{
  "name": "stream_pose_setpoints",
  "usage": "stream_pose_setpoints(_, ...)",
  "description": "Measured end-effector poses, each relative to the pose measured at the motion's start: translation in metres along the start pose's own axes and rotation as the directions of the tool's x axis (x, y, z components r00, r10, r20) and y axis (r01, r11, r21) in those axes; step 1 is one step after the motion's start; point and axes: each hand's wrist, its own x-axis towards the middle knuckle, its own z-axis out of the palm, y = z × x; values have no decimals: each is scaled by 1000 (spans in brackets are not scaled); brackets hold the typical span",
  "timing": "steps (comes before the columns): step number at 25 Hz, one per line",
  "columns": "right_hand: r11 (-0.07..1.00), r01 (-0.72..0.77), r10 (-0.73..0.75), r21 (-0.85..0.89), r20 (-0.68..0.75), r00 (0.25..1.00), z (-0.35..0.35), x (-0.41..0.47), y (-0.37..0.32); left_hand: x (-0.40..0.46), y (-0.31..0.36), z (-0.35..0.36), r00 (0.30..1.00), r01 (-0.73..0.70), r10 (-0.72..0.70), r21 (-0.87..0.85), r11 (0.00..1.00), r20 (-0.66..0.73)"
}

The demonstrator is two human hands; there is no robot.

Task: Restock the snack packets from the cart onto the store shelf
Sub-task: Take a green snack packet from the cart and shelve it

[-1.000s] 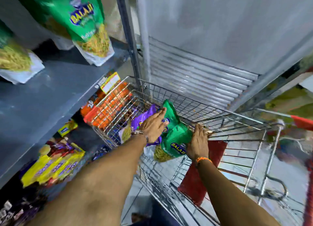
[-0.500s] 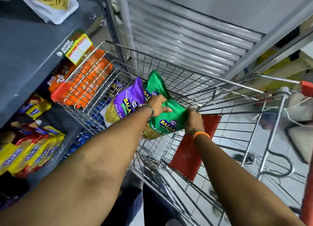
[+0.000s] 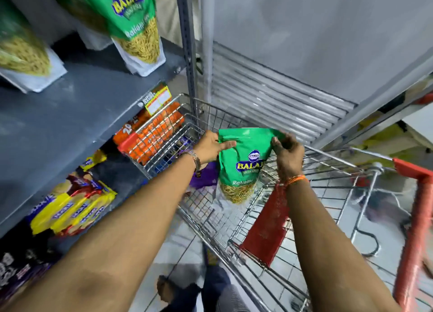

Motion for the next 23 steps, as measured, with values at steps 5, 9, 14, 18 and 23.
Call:
stream_pose_setpoints(5,958,-20,-20,286,139,990,57,6,-69,-50,54,-45,973,-170,151,-98,981,-175)
stream_pose_setpoints(9,920,47,-164,390,273,948,134,3,-131,-99,100,-103,871,-320,252,-99,942,-421)
stream_pose_setpoints(14,914,102,-294,393,468,833,245,-11,-189,-155,134,-188,682,-433,265,-84,897,-682)
stream_pose_setpoints(18,904,117,-328,412,491,807,328,-27,-220,-183,153,-237,562,-525,298,-54,849,-771)
stream_pose_setpoints(23,897,83,-311,435,486,817,391,-46,-254,-191,171,-287,408,-539,195,-63,840,-892)
